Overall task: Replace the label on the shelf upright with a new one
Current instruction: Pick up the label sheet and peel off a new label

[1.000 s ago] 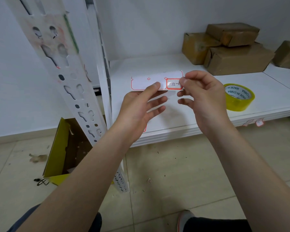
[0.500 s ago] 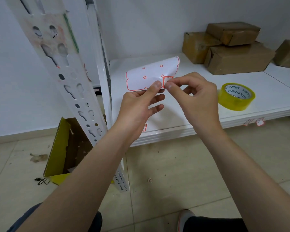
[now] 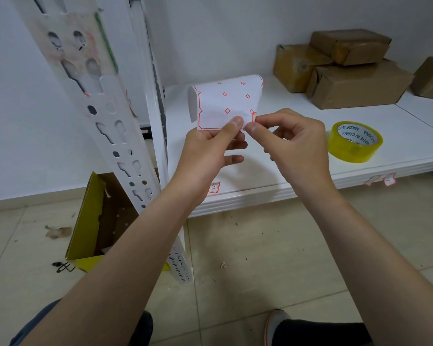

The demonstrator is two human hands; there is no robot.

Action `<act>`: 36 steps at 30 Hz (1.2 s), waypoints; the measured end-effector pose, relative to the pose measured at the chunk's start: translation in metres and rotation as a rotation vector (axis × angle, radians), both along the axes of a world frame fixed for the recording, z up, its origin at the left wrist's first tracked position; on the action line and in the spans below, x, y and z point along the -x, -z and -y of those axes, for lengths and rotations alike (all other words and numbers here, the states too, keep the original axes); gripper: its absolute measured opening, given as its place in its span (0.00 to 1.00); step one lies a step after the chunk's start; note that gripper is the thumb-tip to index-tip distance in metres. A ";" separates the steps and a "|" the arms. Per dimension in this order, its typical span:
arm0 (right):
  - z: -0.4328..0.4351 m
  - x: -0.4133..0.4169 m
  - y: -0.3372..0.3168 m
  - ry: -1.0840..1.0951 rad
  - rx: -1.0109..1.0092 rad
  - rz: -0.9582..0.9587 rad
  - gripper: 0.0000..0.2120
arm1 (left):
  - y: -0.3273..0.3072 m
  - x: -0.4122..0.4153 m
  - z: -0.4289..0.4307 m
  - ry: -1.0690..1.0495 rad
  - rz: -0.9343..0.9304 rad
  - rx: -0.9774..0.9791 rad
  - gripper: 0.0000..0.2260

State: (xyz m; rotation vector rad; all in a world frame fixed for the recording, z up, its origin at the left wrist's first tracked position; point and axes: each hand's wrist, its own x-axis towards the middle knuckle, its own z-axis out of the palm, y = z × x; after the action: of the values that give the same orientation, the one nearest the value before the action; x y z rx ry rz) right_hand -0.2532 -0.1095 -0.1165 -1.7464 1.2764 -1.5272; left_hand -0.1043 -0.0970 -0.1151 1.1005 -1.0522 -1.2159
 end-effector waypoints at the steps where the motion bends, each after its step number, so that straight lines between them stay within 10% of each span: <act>1: 0.000 0.000 0.000 -0.002 -0.002 -0.003 0.05 | 0.000 0.000 0.000 -0.011 0.036 0.015 0.10; 36: 0.006 0.014 -0.005 0.076 -0.178 0.035 0.08 | 0.008 -0.003 0.009 -0.140 0.214 0.062 0.05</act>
State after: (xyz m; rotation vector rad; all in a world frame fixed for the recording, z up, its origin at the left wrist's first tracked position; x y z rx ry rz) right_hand -0.2667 -0.1153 -0.1120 -1.5683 1.4291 -1.4309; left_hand -0.1016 -0.1061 -0.1234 1.2542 -1.1464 -0.9635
